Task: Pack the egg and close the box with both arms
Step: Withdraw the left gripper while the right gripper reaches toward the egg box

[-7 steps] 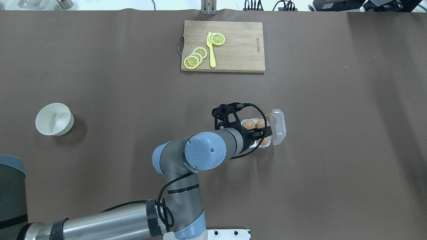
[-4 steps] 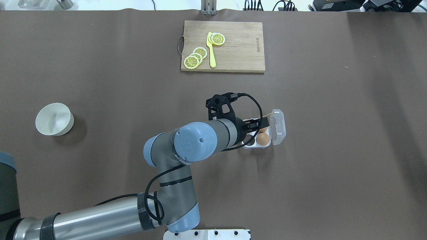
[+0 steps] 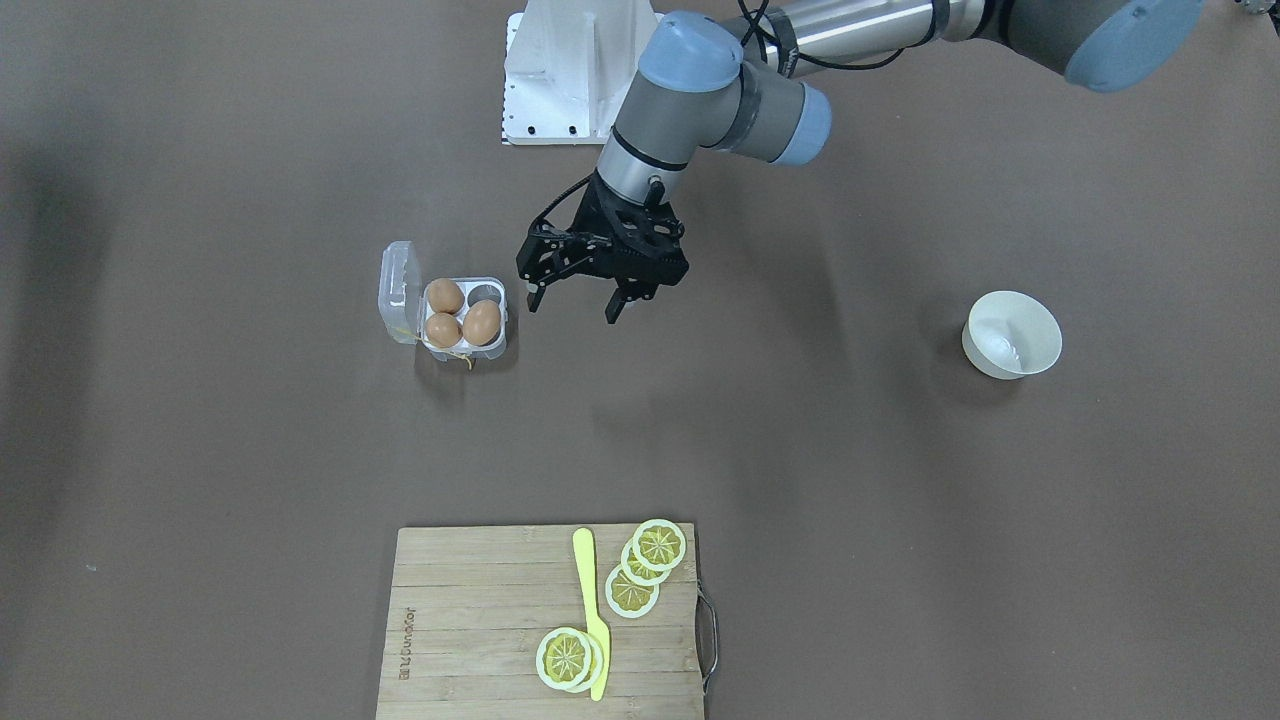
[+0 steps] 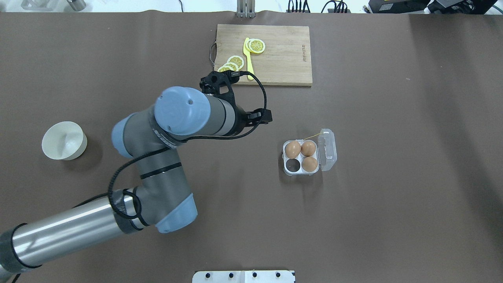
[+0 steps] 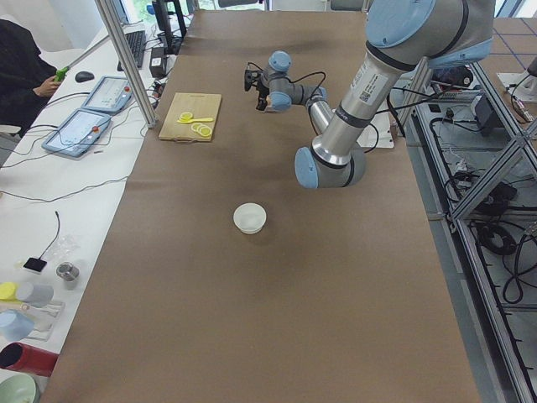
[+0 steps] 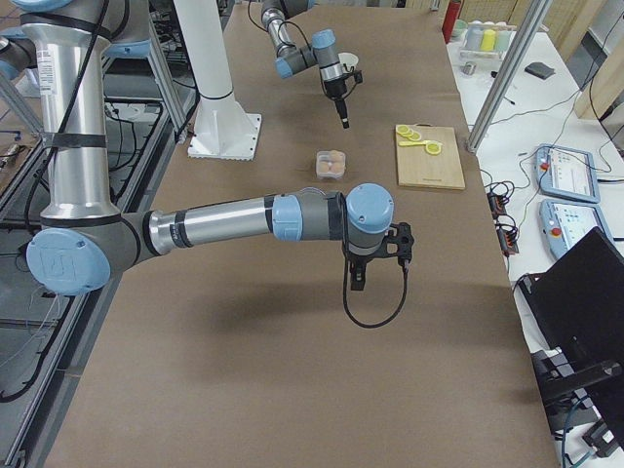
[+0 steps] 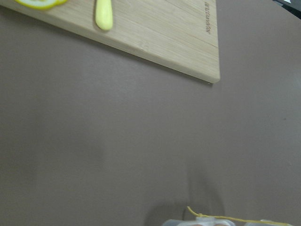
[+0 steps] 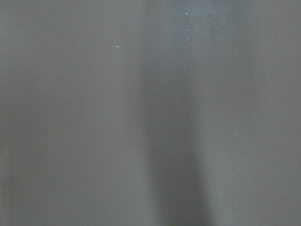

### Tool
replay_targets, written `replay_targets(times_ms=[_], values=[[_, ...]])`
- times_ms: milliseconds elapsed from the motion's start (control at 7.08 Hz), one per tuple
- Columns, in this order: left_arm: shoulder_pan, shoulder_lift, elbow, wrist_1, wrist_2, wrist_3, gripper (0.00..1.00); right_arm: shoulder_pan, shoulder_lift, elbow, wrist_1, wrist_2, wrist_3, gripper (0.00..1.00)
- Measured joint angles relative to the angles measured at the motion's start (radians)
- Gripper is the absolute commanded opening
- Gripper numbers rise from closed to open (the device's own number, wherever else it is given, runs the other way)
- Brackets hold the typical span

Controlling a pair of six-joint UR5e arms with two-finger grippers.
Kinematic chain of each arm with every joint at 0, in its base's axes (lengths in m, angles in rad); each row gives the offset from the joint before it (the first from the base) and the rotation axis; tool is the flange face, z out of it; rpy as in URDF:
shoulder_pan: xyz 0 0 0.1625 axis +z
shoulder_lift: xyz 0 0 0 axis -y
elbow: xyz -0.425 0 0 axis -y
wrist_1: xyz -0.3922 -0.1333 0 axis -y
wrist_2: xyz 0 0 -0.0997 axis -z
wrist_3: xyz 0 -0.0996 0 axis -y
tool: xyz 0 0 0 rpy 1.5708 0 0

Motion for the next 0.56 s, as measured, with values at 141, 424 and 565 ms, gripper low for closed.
replay_targets(times_ms=[141,424,565], values=[[-0.054,0.044,-0.122,0.119,-0.066,0.037,0.98,-0.036,-0.006,0.002,0.09,0.007,0.106,0.57],[-0.163,0.129,-0.303,0.237,-0.203,0.063,0.98,-0.167,-0.026,-0.003,0.366,-0.004,0.419,0.18],[-0.196,0.147,-0.332,0.252,-0.233,0.066,0.98,-0.257,-0.024,-0.005,0.491,-0.038,0.58,0.0]])
